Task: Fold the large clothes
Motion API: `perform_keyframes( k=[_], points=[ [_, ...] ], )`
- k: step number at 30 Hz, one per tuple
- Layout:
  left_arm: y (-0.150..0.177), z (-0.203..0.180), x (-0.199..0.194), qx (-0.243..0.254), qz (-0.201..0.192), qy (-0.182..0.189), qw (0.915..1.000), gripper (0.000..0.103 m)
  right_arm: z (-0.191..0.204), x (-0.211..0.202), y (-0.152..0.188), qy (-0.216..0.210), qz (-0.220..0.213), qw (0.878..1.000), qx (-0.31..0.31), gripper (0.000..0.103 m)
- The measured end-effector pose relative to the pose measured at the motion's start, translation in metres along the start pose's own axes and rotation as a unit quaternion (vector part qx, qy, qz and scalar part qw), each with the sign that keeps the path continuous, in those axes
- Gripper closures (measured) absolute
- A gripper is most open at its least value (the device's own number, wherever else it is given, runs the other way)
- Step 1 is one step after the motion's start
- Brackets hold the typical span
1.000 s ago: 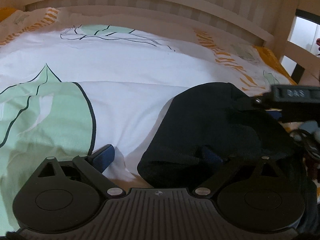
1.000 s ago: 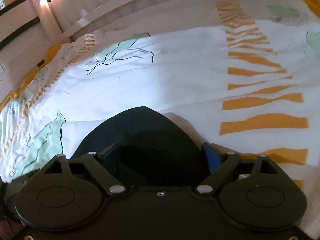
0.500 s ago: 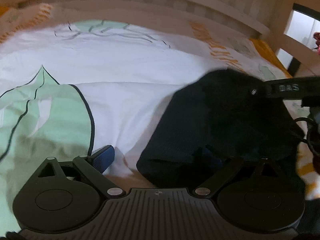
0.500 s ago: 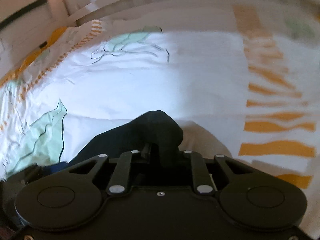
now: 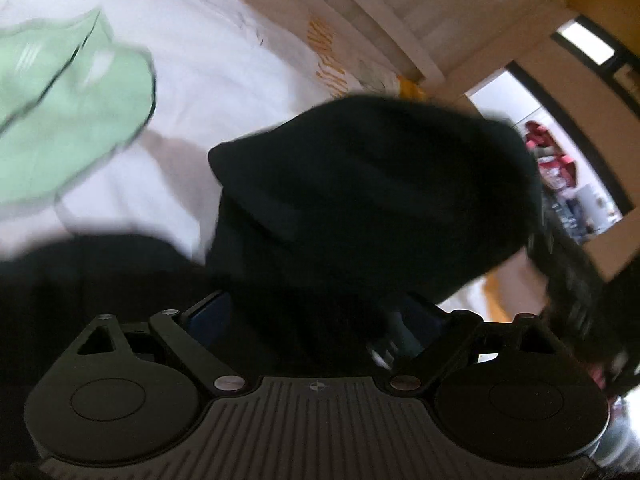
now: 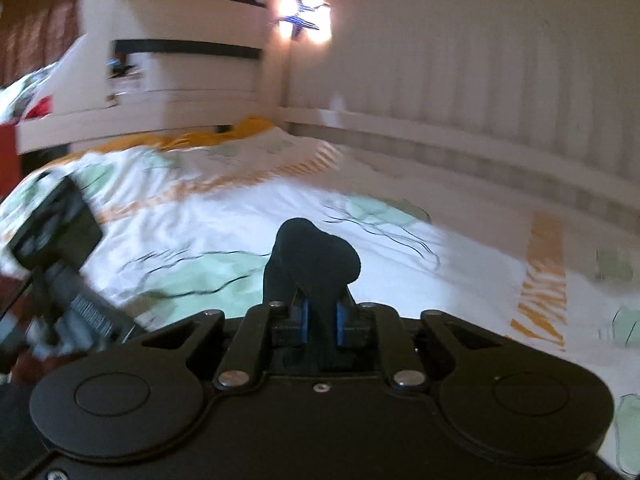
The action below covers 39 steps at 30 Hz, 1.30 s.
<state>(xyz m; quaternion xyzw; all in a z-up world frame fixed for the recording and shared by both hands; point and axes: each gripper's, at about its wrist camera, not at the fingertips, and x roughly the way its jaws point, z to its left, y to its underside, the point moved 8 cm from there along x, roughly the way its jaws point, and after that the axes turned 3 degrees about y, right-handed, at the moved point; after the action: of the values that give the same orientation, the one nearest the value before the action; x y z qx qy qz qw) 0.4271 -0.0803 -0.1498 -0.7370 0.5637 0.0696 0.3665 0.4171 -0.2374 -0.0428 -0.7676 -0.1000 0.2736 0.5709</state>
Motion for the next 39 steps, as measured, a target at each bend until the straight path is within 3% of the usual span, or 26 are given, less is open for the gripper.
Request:
perform_keyframes(
  k=[3, 8, 11, 15, 17, 19, 23, 26, 28, 30, 31, 33, 36, 39],
  points=[
    [0.03, 0.006, -0.019, -0.033, 0.009, 0.025, 0.9991, 0.006, 0.038, -0.034, 0.021, -0.012, 0.011, 0.998, -0.053, 0.085],
    [0.071, 0.022, -0.037, -0.049, 0.027, 0.013, 0.9983, 0.005, 0.103, -0.068, 0.073, -0.038, 0.05, 0.987, -0.146, 0.087],
    [0.076, 0.025, -0.042, -0.065, 0.018, 0.017, 0.9976, 0.005, 0.137, -0.078, 0.103, -0.051, 0.074, 0.976, -0.199, 0.085],
    [0.062, 0.022, -0.04, -0.085, 0.003, 0.016, 0.9962, 0.004, 0.154, -0.085, 0.123, -0.059, 0.103, 0.974, -0.192, 0.077],
    [0.062, 0.02, -0.042, -0.086, -0.002, 0.015, 0.9962, 0.004, 0.152, -0.093, 0.119, -0.063, 0.106, 0.981, -0.153, 0.048],
    [0.062, 0.018, -0.043, -0.084, -0.005, 0.011, 0.9964, 0.004, 0.146, -0.105, 0.11, -0.068, 0.105, 0.987, -0.097, 0.041],
    [0.068, 0.017, -0.039, -0.078, -0.001, 0.003, 0.9969, 0.0, 0.12, -0.115, 0.095, -0.056, 0.113, 0.992, 0.024, 0.039],
    [0.073, 0.013, -0.035, -0.078, -0.002, 0.008, 0.9969, 0.0, 0.09, -0.108, 0.092, -0.041, 0.12, 0.978, 0.165, 0.038],
    [0.073, 0.012, -0.035, -0.069, -0.005, 0.002, 0.9976, 0.001, 0.072, -0.099, 0.096, -0.027, 0.133, 0.958, 0.251, 0.037],
    [0.073, 0.009, -0.033, -0.055, -0.003, -0.004, 0.9985, 0.002, 0.064, -0.095, 0.103, -0.015, 0.144, 0.944, 0.298, 0.037],
    [0.073, 0.008, -0.032, -0.049, -0.003, -0.007, 0.9988, 0.004, 0.061, -0.09, 0.106, -0.008, 0.153, 0.938, 0.31, 0.037],
    [0.074, 0.005, -0.032, -0.041, -0.002, -0.005, 0.9992, 0.045, 0.058, -0.083, 0.111, 0.003, 0.16, 0.934, 0.321, 0.037],
    [0.079, -0.001, -0.026, -0.032, 0.008, 0.008, 0.9994, 0.067, 0.053, -0.077, 0.121, 0.015, 0.173, 0.922, 0.347, 0.037],
    [0.084, -0.006, -0.022, -0.018, 0.007, 0.005, 0.9998, 0.08, 0.045, -0.069, 0.127, 0.024, 0.176, 0.91, 0.375, 0.037]
  ],
)
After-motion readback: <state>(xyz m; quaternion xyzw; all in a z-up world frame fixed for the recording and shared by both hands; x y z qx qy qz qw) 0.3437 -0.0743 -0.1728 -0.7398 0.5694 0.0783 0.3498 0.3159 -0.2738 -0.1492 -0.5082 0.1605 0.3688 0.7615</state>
